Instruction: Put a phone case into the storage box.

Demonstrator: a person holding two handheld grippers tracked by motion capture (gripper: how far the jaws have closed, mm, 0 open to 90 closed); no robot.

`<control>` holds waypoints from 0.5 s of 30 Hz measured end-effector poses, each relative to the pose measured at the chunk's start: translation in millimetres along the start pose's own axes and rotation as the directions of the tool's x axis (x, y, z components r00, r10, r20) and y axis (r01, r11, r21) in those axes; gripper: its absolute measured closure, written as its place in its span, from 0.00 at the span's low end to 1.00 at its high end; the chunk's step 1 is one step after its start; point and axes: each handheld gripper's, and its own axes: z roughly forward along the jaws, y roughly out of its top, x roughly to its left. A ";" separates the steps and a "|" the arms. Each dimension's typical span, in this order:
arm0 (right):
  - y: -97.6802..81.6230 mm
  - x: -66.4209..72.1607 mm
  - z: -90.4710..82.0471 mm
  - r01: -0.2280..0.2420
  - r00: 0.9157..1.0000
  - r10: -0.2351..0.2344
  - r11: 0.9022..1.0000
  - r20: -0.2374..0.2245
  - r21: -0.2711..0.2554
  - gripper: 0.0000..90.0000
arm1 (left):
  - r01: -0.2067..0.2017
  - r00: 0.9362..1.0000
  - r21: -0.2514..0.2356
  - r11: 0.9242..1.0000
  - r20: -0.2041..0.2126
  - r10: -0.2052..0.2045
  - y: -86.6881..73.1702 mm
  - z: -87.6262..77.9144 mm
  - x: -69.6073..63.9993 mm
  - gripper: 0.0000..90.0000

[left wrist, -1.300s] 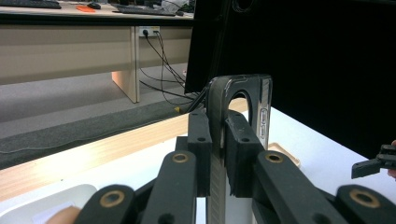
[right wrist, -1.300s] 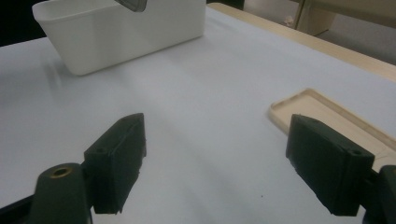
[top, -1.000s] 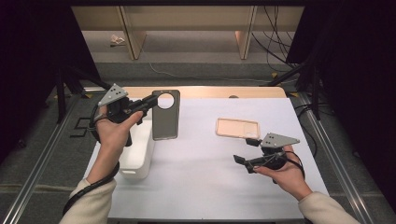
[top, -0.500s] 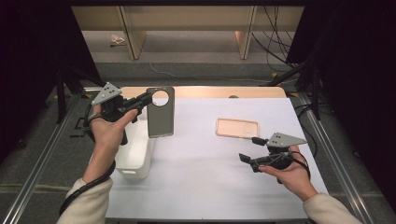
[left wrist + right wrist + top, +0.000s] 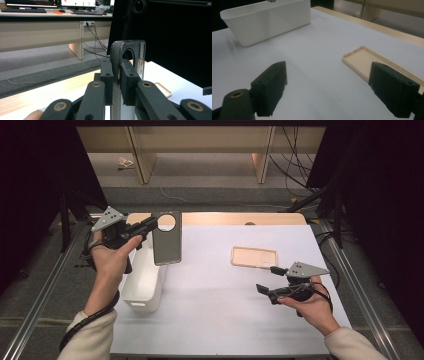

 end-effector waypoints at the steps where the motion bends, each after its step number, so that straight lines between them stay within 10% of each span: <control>1: 0.0 0.1 0.0 -0.001 1.000 0.001 1.000 0.002 -0.001 0.18 | 0.000 1.000 0.000 1.000 -0.001 0.000 0.2 -0.1 0.4 0.91; 15: 0.5 -0.2 0.4 0.000 1.000 0.000 1.000 0.004 -0.005 0.18 | -0.014 1.000 0.005 1.000 -0.015 0.014 1.1 0.9 13.0 0.91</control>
